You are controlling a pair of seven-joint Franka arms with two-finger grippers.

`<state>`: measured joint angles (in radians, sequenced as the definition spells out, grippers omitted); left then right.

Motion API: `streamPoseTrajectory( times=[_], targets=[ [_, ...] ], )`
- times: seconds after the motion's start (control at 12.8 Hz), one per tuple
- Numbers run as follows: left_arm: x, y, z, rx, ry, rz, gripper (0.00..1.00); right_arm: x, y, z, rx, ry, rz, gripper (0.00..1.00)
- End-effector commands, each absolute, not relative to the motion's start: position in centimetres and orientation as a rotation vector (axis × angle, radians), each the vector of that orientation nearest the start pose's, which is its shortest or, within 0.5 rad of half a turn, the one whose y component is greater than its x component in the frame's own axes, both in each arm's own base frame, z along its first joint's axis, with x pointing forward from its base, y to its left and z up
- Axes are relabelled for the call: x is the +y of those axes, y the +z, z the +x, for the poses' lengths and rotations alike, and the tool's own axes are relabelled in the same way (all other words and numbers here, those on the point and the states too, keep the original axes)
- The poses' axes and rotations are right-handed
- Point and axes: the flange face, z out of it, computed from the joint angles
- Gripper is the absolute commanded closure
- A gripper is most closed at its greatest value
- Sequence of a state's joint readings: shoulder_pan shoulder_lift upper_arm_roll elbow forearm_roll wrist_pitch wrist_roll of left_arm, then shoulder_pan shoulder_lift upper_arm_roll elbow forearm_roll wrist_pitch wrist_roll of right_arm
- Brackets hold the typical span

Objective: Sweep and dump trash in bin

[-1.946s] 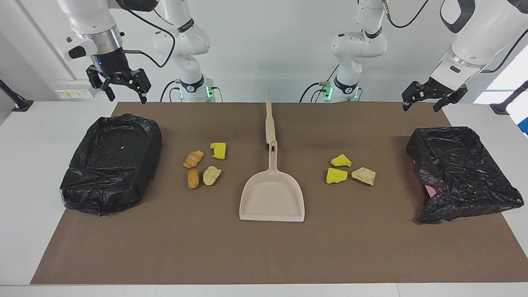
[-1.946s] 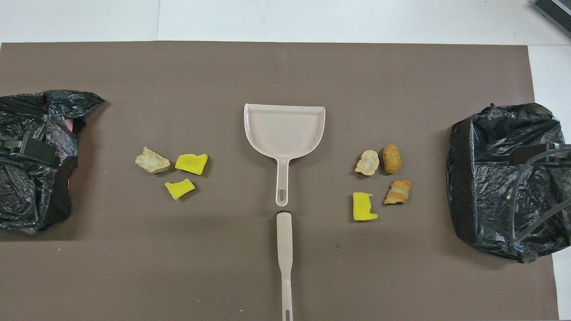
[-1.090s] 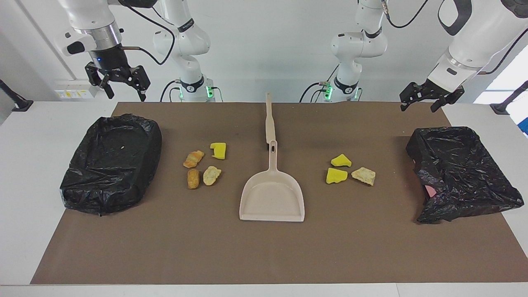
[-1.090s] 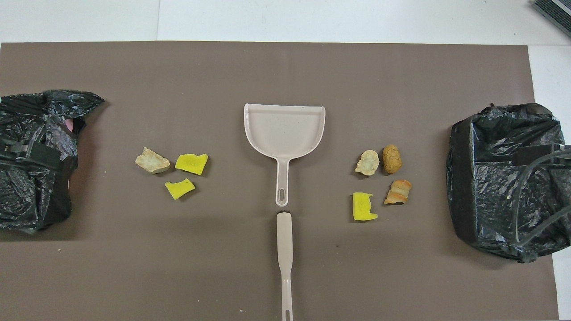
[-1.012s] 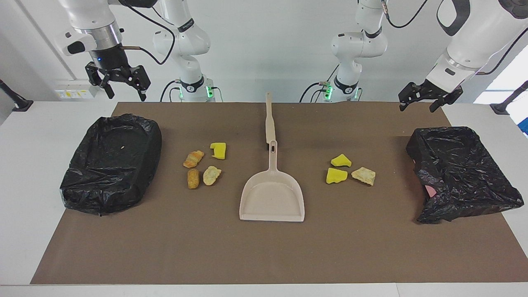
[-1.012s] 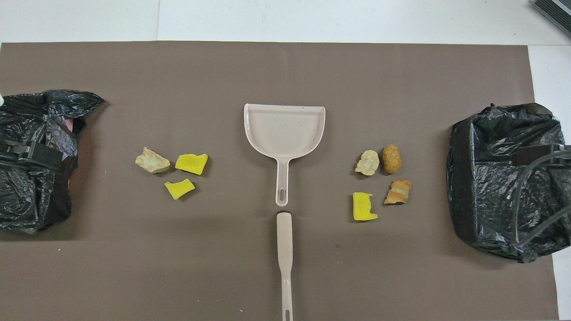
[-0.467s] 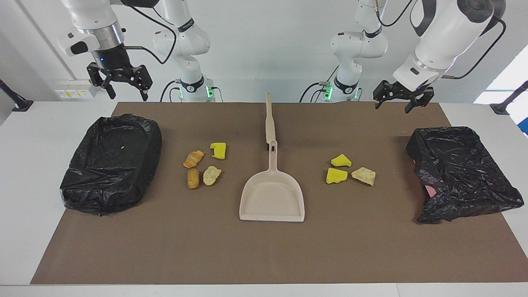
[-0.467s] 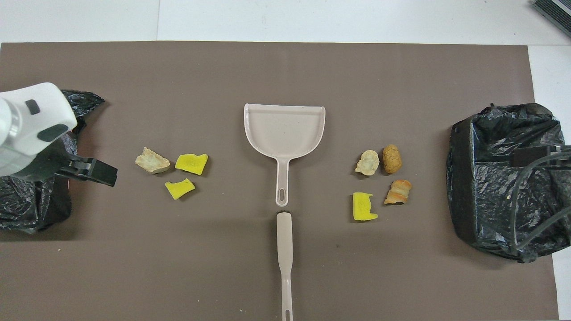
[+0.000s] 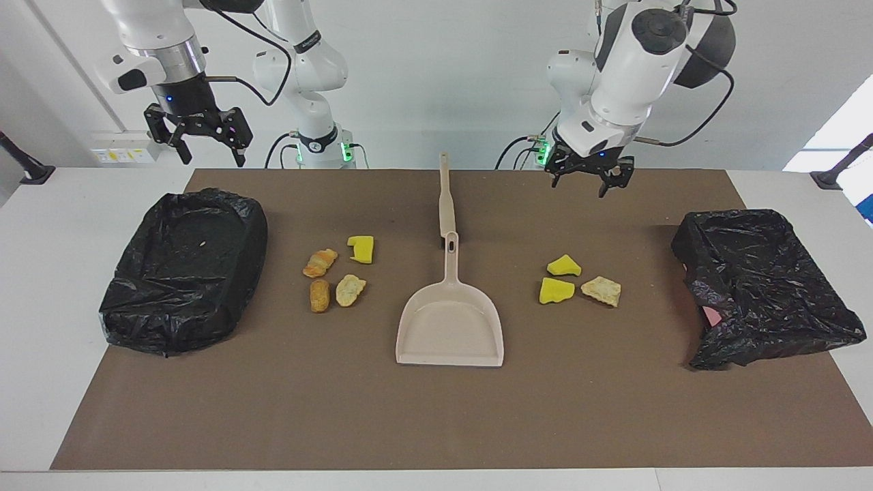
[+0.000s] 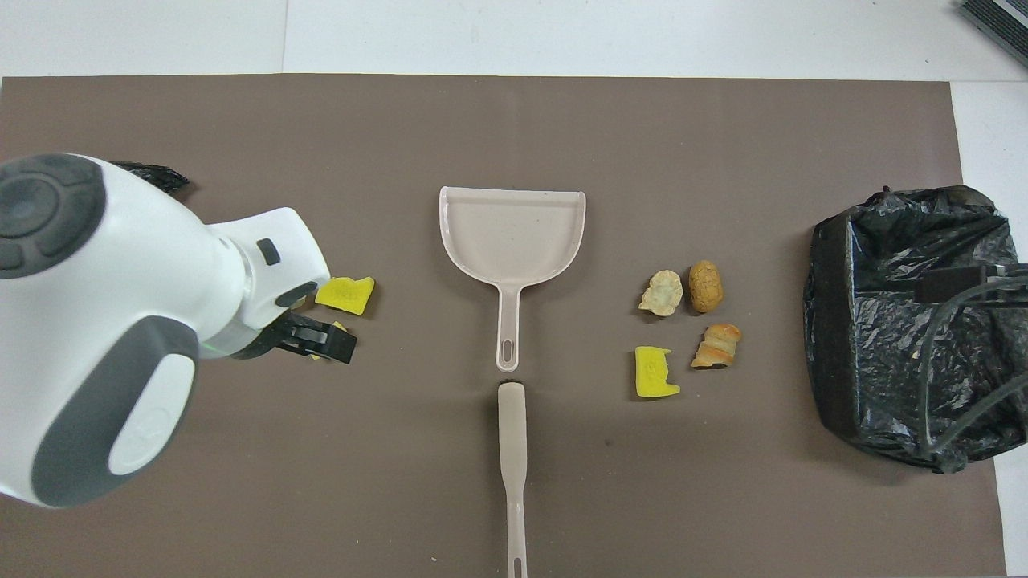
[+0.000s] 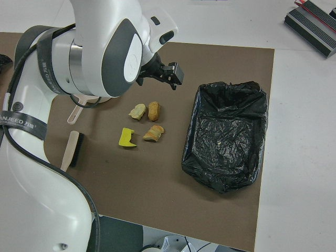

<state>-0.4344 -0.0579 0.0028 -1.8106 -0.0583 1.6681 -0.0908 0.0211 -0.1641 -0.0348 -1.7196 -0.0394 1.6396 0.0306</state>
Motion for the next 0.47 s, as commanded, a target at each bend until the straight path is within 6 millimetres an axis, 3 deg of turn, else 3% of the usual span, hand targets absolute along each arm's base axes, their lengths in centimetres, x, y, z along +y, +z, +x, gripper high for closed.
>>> streamPoseTrajectory(
  times=[0.0,0.23,0.39],
  targets=[
    [-26.4,52.7,45.8,0.512,0.139,-3.169,0.0,1.7,62.5,51.1,-0.041,-0.081,-3.156,0.0],
    [-31.2,48.1,42.5,0.586,0.129,-3.155,0.0,5.4,60.1,53.5,-0.04,-0.132,-3.146,0.0],
    [-34.1,44.7,40.3,0.601,0.19,-3.164,0.0,6.1,59.8,53.9,-0.048,-0.148,-3.127,0.0]
  ],
)
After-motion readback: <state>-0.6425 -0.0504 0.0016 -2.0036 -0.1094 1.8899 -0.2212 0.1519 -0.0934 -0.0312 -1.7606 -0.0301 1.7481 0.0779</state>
